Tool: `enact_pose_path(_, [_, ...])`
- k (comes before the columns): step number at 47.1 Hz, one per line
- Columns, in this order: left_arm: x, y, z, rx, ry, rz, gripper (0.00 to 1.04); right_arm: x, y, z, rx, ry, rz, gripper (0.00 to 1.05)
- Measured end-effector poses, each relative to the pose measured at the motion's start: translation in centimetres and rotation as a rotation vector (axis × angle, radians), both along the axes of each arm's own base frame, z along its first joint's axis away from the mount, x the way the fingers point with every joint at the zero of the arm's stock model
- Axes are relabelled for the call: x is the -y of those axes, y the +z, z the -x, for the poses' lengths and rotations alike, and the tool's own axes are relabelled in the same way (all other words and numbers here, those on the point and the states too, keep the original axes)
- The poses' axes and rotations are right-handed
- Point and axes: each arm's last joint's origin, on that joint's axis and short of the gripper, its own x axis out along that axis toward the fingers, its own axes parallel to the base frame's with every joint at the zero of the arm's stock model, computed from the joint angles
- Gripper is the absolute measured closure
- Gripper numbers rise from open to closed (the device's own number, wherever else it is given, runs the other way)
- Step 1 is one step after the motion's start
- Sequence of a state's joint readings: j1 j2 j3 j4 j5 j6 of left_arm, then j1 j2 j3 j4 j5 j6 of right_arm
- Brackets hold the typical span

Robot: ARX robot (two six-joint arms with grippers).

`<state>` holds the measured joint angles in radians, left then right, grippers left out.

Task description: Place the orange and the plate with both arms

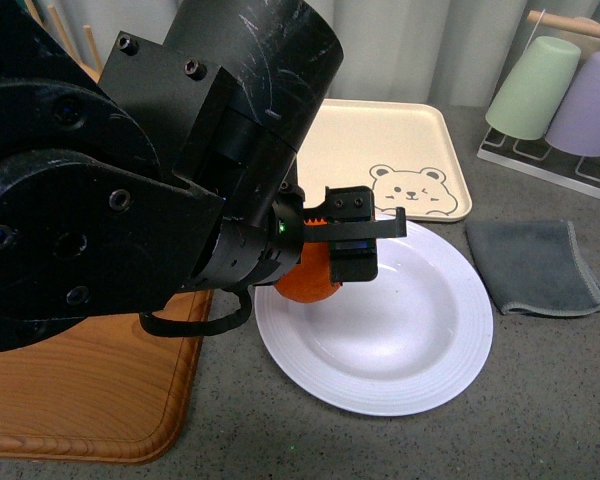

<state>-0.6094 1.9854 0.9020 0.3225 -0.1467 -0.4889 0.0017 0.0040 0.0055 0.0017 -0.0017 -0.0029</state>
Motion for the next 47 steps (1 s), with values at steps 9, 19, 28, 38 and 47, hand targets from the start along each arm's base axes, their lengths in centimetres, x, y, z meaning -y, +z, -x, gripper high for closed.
enact_pose_path(9, [0.3,-0.5,0.3,-0.019,0.007,0.002,0.36,0.0,0.0,0.0,0.000,0.000,0.000,0.09])
enact_pose_path(19, [0.6,-0.8,0.5,-0.039,0.010,0.024,0.36,0.0,0.0,0.0,0.000,0.000,0.000,0.09])
enact_pose_path(28, [0.7,-1.1,0.7,-0.052,0.014,0.026,0.25,0.0,0.0,0.0,0.000,0.000,0.000,0.09])
enact_pose_path(38, [0.7,-1.1,0.7,-0.054,0.014,0.026,0.07,0.0,0.0,0.0,0.000,0.000,0.000,0.09])
enact_pose_path(47, [0.5,-0.9,0.6,-0.050,0.021,0.026,0.06,0.0,0.0,0.0,0.000,0.000,0.000,0.09])
